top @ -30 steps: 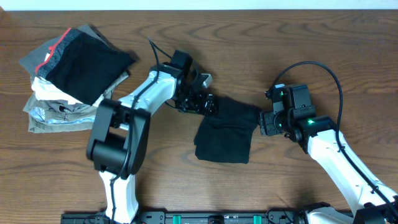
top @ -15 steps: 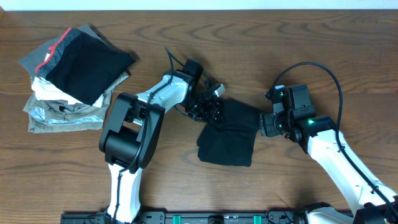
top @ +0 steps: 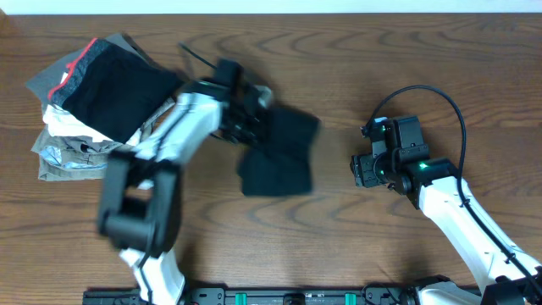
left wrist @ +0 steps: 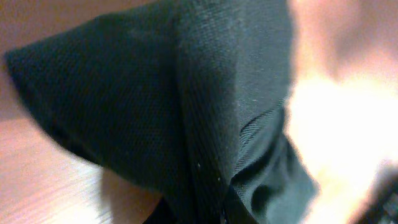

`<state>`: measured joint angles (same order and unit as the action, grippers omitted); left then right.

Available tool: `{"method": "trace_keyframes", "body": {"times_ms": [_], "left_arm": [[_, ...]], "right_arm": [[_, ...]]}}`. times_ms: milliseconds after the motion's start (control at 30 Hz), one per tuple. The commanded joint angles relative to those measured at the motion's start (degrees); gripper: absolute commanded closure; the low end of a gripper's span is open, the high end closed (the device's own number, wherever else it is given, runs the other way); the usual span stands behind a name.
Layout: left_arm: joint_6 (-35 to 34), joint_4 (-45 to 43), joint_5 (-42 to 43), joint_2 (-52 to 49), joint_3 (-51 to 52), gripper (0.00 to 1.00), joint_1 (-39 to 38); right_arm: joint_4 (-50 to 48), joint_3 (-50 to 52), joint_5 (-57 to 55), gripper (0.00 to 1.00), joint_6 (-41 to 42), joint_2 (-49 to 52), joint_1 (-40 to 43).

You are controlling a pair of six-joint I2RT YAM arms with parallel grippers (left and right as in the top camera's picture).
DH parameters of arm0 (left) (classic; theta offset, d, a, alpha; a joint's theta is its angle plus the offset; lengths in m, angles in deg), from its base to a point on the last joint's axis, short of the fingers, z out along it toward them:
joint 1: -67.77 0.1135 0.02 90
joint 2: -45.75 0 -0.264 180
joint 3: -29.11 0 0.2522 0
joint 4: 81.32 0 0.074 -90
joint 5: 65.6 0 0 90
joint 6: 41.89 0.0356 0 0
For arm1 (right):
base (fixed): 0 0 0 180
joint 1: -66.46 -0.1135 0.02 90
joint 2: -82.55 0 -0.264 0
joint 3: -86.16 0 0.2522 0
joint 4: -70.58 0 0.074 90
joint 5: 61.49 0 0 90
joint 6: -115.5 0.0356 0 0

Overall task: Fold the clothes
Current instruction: 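Grasp the folded black bundle with the left gripper and lift it, then place the bundle on top of the clothes stack with the left gripper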

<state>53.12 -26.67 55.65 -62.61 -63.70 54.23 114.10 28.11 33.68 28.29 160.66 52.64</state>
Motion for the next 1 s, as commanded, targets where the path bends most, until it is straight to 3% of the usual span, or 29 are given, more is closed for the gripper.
{"method": "trace_keyframes", "body": {"times_ms": [0, 100, 500, 867, 967], "left_arm": [[3.76, -0.07, -9.79, 7.15, -1.14, 0.94, 4.66], [6.97, -2.23, -9.99, 10.95, -1.22, 0.94, 9.53], [6.73, -17.27, -10.03, 12.35, -2.36, 0.94, 26.86], [6.58, -23.15, -10.12, 10.34, -2.36, 0.93, 35.54], [3.87, -24.79, -10.12, 8.61, -2.36, 0.94, 38.16]], "right_arm": [[0.07, -0.66, -0.66, 0.30, -0.11, -0.22, -0.81], [0.07, -0.66, -0.66, 0.30, -0.09, -0.22, -0.81], [0.87, -0.66, -0.63, 0.30, -0.09, -0.22, -0.81], [0.94, -0.66, -0.63, 0.30, -0.07, -0.22, -0.83], [0.96, -0.66, -0.63, 0.30, -0.09, -0.22, -0.83]]}}
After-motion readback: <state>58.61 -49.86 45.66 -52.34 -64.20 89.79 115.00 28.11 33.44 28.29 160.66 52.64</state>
